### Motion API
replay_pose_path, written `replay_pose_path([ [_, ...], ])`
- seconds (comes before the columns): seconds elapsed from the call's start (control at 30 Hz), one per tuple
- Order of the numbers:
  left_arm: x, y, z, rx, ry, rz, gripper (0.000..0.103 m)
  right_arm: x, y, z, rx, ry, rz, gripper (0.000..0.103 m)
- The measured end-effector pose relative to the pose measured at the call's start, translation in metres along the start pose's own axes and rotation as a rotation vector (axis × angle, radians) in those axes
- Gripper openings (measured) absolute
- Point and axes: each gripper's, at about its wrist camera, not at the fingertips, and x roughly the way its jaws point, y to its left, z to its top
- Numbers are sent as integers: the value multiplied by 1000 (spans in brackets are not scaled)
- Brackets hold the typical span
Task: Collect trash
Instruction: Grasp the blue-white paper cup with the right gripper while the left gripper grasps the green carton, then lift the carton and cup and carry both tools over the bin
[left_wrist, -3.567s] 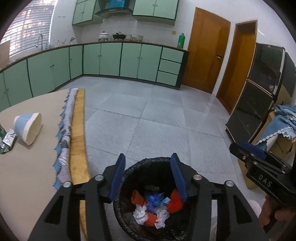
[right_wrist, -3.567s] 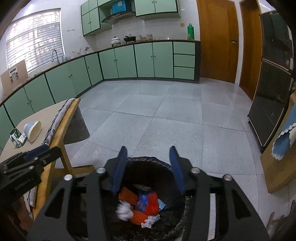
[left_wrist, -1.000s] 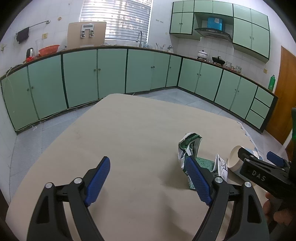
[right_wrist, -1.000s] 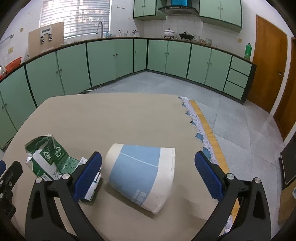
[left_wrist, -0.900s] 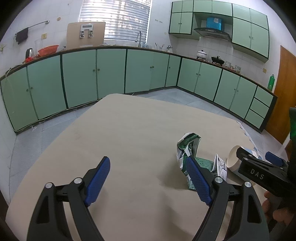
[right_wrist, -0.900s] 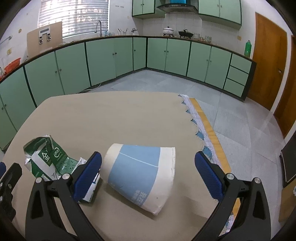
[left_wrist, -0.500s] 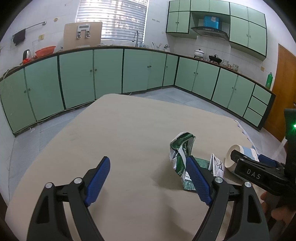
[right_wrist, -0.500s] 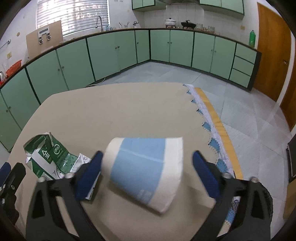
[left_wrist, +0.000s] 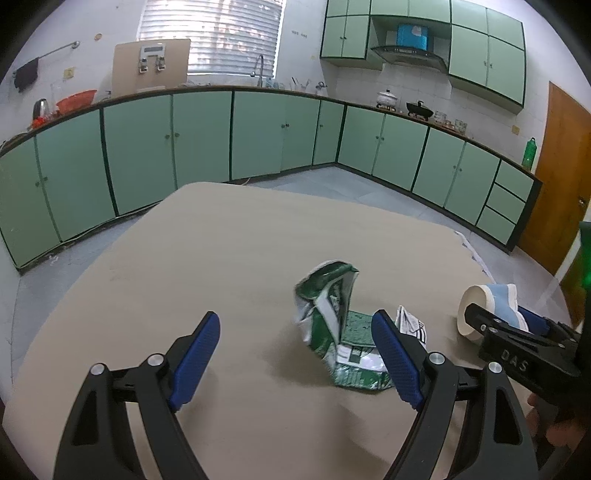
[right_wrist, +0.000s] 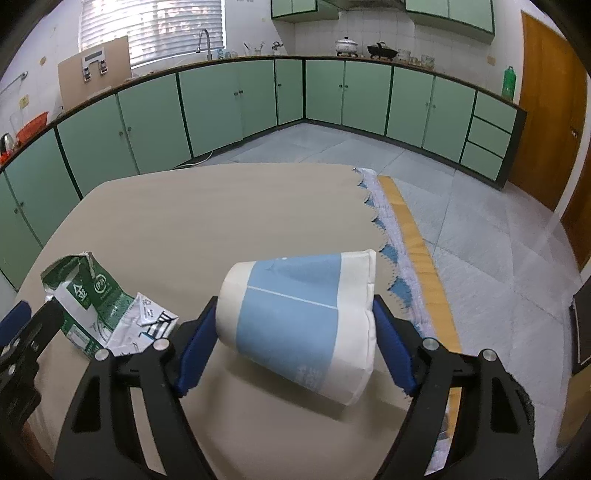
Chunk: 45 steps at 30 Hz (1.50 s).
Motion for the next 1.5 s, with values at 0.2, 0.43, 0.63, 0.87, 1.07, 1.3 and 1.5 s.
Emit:
replay_pose_path([
  [0.2,17,-6,5,10,32,-5,83,0,-7,1,-17,-7,-7,76],
  [0.43,37,-10,11,13,100,-4,74,4,-11,2,-15,4,1,76],
  [0.63,47,-13,10,21,144,-23,34,4,-11,3,-26,-1,4,76],
  [0.87,39,-22,10,54,106,-20,12,-2,-13,0,-29,-16,19,76],
  [1.07,30,-24,9,42,74,-21,10,-10,-14,-1,-35,-25,26,76],
  [1.3,14,-27,8,36,51,-34,10,-25,-14,2,-47,-46,30,76],
  [1.5,-1,-30,7,48,33,-47,10,-44,-20,3,-46,-68,36,76],
])
